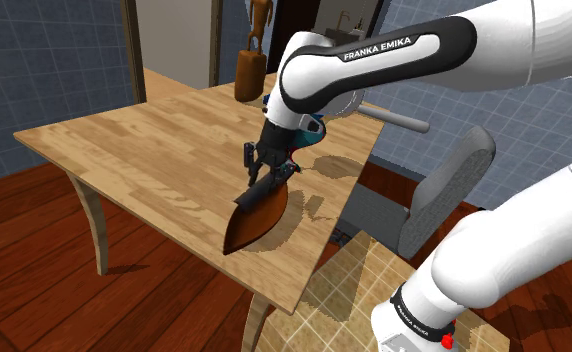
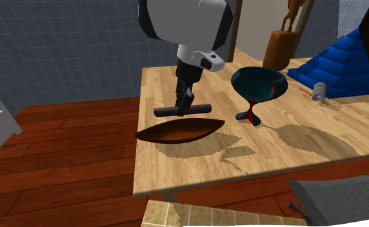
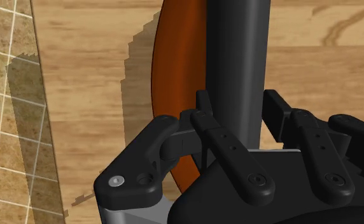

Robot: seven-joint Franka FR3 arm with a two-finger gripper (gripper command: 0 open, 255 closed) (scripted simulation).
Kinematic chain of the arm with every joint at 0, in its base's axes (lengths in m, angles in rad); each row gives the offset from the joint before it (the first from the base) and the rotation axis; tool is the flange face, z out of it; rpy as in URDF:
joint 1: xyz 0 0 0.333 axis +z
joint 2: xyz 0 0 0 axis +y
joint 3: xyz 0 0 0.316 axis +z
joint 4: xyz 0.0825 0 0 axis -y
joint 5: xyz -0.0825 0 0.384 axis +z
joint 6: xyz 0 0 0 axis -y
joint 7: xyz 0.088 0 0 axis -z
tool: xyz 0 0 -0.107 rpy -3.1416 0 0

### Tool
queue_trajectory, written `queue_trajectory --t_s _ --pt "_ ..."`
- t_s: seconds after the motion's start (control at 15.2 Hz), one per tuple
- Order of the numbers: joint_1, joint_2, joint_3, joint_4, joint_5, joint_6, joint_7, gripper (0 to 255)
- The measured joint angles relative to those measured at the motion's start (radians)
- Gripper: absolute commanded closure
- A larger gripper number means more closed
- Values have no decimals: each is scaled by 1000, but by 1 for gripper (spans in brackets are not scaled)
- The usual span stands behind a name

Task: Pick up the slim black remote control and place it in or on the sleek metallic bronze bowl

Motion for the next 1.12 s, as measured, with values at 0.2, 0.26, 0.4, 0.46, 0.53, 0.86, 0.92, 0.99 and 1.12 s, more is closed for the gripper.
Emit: queue_trajectory --t_s 0.2,0.26,0.4,0.46,0.53,0.86,0.92,0.99,1.12 --pt "7 1 7 -39 12 40 -5 255" --pt "7 9 9 -46 14 54 -7 255" --pt "9 19 12 -63 18 82 -13 255" --pt "9 29 14 -69 19 97 -17 255" --pt "10 38 16 -76 21 113 -18 255" --pt "11 62 21 -94 25 155 -26 255" --pt "11 62 21 -94 25 155 -26 255" --pt "11 63 21 -94 25 155 -26 255" --pt "11 63 21 -94 25 156 -26 0"
